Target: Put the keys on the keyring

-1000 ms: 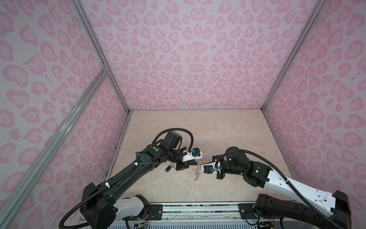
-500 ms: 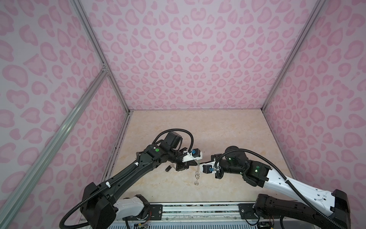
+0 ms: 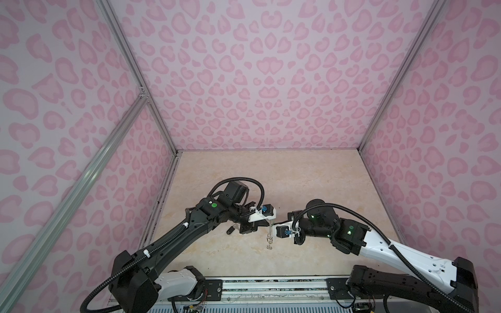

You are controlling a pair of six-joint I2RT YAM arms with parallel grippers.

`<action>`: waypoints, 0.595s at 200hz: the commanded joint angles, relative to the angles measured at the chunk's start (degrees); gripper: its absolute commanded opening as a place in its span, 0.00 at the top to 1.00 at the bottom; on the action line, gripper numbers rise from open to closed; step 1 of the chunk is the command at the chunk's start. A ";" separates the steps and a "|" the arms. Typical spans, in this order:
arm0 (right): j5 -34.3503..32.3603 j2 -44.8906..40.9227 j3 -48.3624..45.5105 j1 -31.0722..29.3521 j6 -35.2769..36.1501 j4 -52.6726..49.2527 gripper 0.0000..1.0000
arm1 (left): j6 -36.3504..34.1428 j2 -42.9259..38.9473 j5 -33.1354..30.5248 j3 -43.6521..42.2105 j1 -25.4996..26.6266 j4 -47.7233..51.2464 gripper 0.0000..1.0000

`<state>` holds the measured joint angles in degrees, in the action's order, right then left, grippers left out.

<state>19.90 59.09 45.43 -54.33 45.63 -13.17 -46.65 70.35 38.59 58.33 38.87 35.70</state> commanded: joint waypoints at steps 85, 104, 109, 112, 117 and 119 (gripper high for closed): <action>-1.92 -0.16 -0.71 0.83 -4.85 0.46 1.00 | -10.91 -3.97 -3.15 -3.81 0.58 -7.97 0.96; -1.62 0.45 -0.26 0.85 -4.24 0.18 1.00 | -10.96 -3.99 -3.00 -3.92 0.65 -8.15 0.97; -1.50 0.62 -0.10 0.85 -4.08 0.08 1.00 | -10.92 -3.98 -2.83 -3.90 0.68 -8.19 0.97; -1.38 0.67 -0.03 0.88 -3.99 0.07 1.00 | -10.91 -3.98 -2.75 -3.92 0.68 -8.19 0.97; -1.24 0.76 0.04 0.82 -3.82 0.04 1.00 | -10.96 -3.98 -2.65 -3.92 0.68 -8.19 0.97; -1.19 0.83 0.02 0.85 -3.75 0.07 1.00 | -10.88 -3.92 -2.64 -3.92 0.68 -8.24 0.96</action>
<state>18.41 59.27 45.12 -53.47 41.63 -13.23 -56.66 66.81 34.94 54.54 39.42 29.87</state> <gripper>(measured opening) 0.047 0.050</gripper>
